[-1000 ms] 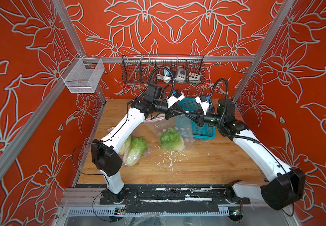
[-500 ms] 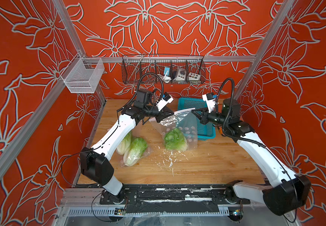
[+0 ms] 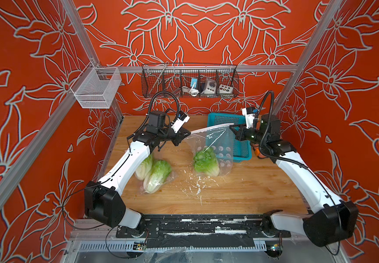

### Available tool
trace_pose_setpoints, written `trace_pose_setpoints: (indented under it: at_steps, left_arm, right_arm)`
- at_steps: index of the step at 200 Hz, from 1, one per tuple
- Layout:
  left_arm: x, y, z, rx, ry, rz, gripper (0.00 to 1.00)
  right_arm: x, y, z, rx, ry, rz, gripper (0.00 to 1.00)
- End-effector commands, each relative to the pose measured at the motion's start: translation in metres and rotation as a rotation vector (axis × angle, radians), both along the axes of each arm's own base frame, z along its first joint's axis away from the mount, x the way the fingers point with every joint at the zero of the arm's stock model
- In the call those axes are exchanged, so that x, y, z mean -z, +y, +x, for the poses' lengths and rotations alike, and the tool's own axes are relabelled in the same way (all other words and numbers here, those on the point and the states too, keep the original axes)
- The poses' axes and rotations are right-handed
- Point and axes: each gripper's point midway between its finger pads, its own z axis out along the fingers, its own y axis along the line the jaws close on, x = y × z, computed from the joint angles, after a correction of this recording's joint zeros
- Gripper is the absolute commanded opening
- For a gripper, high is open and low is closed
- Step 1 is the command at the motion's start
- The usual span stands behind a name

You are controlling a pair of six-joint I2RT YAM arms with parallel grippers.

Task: Put the chinese cabbages into a zipper bag and zip it
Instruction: Zip the zipper on the zipper food storage bag, then place the zipper food storage bag at the center of the board.

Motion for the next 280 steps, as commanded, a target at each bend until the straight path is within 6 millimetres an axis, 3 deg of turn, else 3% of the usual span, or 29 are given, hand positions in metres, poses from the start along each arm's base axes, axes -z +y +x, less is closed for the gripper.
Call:
trace_pose_setpoints:
  at_steps: [1,19,39,65,94,107,154,189,205,233,247,263,280]
  left_arm:
    - [0.001,0.002,0.005,-0.018,0.028,-0.037,0.12]
    - [0.015,0.008,0.019,-0.088,0.064,-0.022,0.12]
    - [0.036,0.035,0.048,-0.266,0.125,0.015,0.12]
    - [0.05,0.063,0.067,-0.409,0.194,0.016,0.13]
    - [0.05,0.066,0.063,-0.436,0.2,-0.029,0.13]
    - [0.054,0.076,0.064,-0.482,0.218,-0.031,0.13]
    - [0.074,0.161,0.077,-0.794,0.316,-0.106,0.15]
    - [0.063,0.167,0.092,-0.821,0.301,-0.091,0.23]
    - [0.066,0.171,0.093,-0.832,0.319,-0.051,0.31]
    - [0.057,0.191,0.073,-0.937,0.281,-0.01,0.43]
    - [0.049,0.183,0.055,-0.918,0.272,-0.058,0.45]
    - [0.045,0.16,0.035,-0.869,0.261,-0.106,0.46]
    - [0.046,0.132,0.012,-0.816,0.239,-0.152,0.46]
  right_arm:
    - [-0.002,-0.003,-0.001,0.001,0.001,0.033,0.2]
    - [0.025,-0.011,-0.016,0.016,0.047,-0.014,0.39]
    - [0.049,-0.017,-0.038,0.012,0.075,-0.04,0.55]
    - [0.082,-0.009,-0.059,-0.038,0.125,-0.032,0.67]
    - [0.108,0.025,-0.062,-0.127,0.156,-0.017,0.67]
    - [0.119,0.045,-0.061,-0.161,0.176,-0.045,0.63]
    - [0.147,0.126,-0.056,-0.248,0.252,-0.111,0.5]
    - [0.179,0.173,-0.065,-0.271,0.364,-0.216,0.48]
    - [0.182,0.166,-0.066,-0.244,0.368,-0.304,0.52]
    - [0.165,0.107,-0.071,-0.141,0.279,-0.562,0.6]
    - [0.154,0.09,-0.08,-0.147,0.236,-0.616,0.63]
    - [0.153,0.096,-0.096,-0.216,0.25,-0.575,0.63]
    - [0.167,0.121,-0.107,-0.271,0.282,-0.482,0.62]
